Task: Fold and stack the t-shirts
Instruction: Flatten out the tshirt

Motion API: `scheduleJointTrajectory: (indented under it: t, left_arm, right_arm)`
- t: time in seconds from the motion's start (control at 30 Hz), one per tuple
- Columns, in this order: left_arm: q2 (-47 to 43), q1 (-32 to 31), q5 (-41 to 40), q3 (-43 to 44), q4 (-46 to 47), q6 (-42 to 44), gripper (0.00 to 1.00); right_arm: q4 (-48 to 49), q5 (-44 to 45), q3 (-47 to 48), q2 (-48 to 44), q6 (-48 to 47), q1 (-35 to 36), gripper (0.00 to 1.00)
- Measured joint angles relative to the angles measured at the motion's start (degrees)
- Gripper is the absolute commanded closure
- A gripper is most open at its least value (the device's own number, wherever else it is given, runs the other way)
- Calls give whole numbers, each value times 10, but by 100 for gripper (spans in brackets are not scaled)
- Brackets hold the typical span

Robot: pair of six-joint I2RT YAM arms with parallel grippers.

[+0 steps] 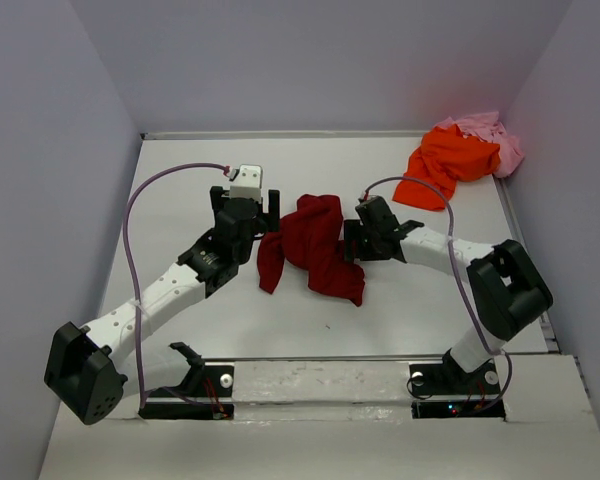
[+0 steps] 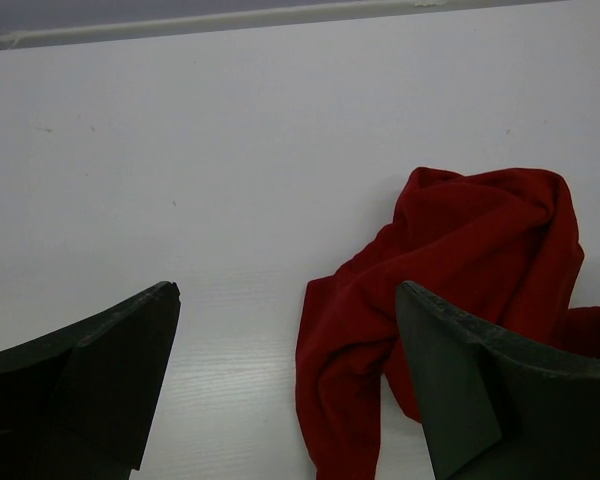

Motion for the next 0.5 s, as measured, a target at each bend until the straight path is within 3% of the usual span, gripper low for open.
scheduleJointTrajectory:
  t: [0.5]
  left_arm:
    - [0, 0, 9, 0, 0, 0, 1]
  right_arm:
    - [9, 23, 57, 84, 19, 0, 32]
